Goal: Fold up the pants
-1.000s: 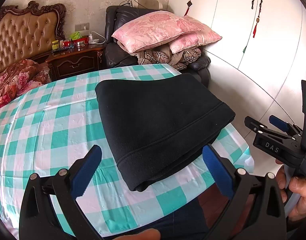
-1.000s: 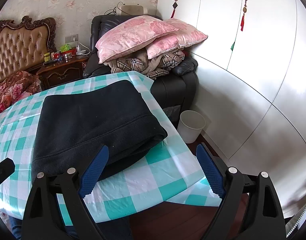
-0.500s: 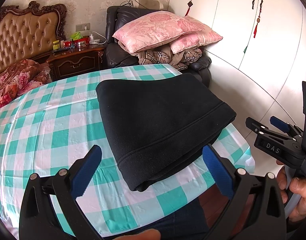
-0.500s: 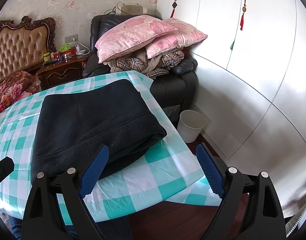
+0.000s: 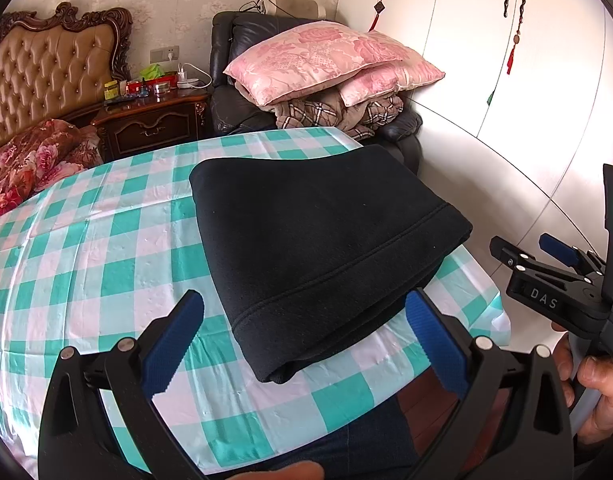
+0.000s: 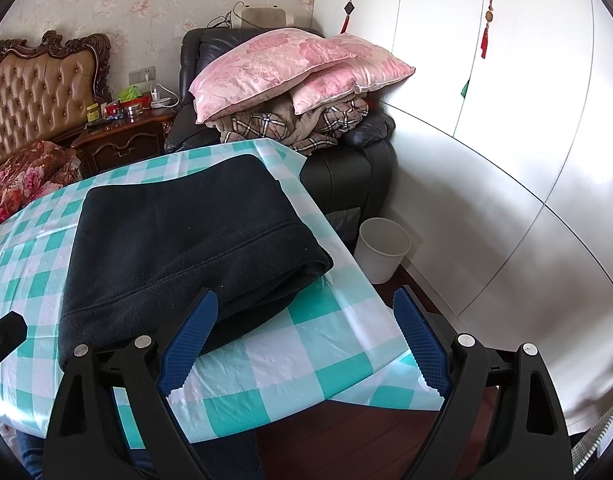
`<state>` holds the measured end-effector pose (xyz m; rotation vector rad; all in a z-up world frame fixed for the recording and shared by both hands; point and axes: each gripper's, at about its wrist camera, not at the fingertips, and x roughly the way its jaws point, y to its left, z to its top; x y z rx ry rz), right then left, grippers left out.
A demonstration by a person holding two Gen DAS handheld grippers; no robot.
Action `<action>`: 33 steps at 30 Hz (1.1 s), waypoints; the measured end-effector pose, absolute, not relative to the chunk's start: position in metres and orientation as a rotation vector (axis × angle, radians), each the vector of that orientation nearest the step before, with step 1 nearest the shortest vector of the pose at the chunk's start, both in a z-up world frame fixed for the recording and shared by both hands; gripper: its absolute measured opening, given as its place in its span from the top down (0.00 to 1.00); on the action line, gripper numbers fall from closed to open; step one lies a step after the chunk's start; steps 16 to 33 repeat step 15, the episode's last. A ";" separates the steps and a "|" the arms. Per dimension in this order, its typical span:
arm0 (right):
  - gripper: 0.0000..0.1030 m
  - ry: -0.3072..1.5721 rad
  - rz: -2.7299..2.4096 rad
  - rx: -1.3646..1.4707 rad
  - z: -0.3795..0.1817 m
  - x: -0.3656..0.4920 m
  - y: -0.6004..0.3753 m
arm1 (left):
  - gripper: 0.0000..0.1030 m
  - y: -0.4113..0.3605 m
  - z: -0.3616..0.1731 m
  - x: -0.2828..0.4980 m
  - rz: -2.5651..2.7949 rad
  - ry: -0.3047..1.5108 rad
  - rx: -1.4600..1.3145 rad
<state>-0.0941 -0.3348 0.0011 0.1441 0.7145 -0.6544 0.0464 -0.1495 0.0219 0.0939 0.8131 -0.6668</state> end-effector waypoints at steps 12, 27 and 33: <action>0.18 0.715 -0.658 0.151 -0.003 -0.094 -0.337 | 0.02 -0.140 0.028 0.058 -0.690 0.775 0.000; 0.17 0.717 -0.657 0.158 -0.008 -0.093 -0.338 | 0.02 -0.109 0.033 0.068 -0.632 0.736 -0.010; 0.17 0.717 -0.657 0.158 -0.008 -0.093 -0.338 | 0.02 -0.109 0.033 0.068 -0.632 0.736 -0.010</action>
